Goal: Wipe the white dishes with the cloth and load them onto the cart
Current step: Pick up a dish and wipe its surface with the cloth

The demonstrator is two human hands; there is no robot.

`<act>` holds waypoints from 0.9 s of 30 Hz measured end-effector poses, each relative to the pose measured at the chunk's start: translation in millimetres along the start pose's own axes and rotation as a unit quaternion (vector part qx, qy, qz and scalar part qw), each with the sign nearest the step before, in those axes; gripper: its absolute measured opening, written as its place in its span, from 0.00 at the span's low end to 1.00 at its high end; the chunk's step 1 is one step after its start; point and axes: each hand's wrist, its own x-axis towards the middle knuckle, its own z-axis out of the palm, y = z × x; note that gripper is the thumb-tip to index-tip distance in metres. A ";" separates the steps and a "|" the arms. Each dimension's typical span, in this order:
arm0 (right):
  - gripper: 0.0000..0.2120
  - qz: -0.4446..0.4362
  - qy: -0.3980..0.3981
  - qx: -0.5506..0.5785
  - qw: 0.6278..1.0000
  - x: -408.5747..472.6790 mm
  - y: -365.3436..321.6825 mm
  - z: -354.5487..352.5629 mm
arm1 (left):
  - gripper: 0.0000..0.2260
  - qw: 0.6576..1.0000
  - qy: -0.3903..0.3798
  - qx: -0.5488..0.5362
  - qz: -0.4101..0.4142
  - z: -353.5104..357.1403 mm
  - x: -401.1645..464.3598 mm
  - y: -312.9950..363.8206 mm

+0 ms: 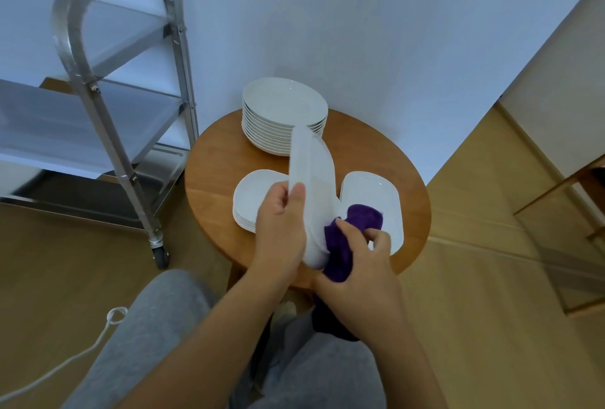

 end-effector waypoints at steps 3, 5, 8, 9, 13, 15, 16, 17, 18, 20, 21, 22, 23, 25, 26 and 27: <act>0.28 0.015 0.048 -0.066 0.997 -4.7 -6.9 3.8 | 0.04 0.995 -0.029 0.086 0.038 19.5 -8.7 -2.9; 0.19 0.028 0.081 -0.108 0.990 -6.1 -4.9 5.4 | 0.02 0.988 -0.074 0.123 0.065 30.7 -13.5 -5.7; 0.06 0.028 0.148 -0.056 0.987 -3.0 8.3 1.4 | 0.05 0.969 -0.165 0.169 0.076 45.9 -12.1 -9.8; 0.10 0.047 0.164 -0.019 0.985 -0.1 18.0 -0.9 | 0.09 0.960 -0.195 0.190 0.071 49.5 -10.9 -12.9; 0.16 0.202 0.171 0.252 0.931 7.5 51.4 -10.0 | 0.20 0.909 -0.255 0.306 0.125 48.4 -15.1 -36.8; 0.16 0.254 0.183 0.306 0.899 7.2 64.2 -6.0 | 0.20 0.895 -0.218 0.348 0.172 43.6 -19.4 -53.9; 0.15 0.276 0.193 0.332 0.881 7.5 68.1 -4.1 | 0.19 0.897 -0.189 0.361 0.169 41.8 -20.7 -61.2; 0.13 0.300 0.197 0.366 0.859 8.3 71.8 -2.6 | 0.17 0.903 -0.171 0.369 0.138 40.9 -20.9 -65.8; 0.11 0.327 0.192 0.403 0.833 9.2 75.0 -1.6 | 0.13 0.911 -0.174 0.363 0.091 41.9 -20.1 -68.8; 0.09 0.368 0.175 0.445 0.798 10.6 81.2 0.6 | 0.11 0.911 -0.220 0.349 0.007 47.7 -17.2 -75.6; 0.09 0.377 0.170 0.448 0.792 11.3 84.2 1.9 | 0.12 0.905 -0.241 0.349 -0.008 51.1 -15.3 -79.2; 0.09 0.380 0.168 0.450 0.790 12.3 86.8 3.3 | 0.13 0.903 -0.253 0.348 -0.015 54.4 -13.1 -82.0; 0.09 0.380 0.168 0.449 0.791 13.4 88.8 4.2 | 0.13 0.905 -0.254 0.341 -0.020 57.7 -9.9 -84.2; 0.09 0.372 0.165 0.443 0.799 16.9 92.4 5.3 | 0.13 0.913 -0.244 0.325 -0.039 65.1 -2.2 -86.2; 0.10 0.369 0.161 0.432 0.807 19.0 95.1 6.0 | 0.13 0.915 -0.235 0.323 -0.052 68.8 2.3 -86.6; 0.11 0.368 0.158 0.416 0.817 21.8 98.5 7.0 | 0.12 0.916 -0.224 0.326 -0.064 72.7 6.4 -86.3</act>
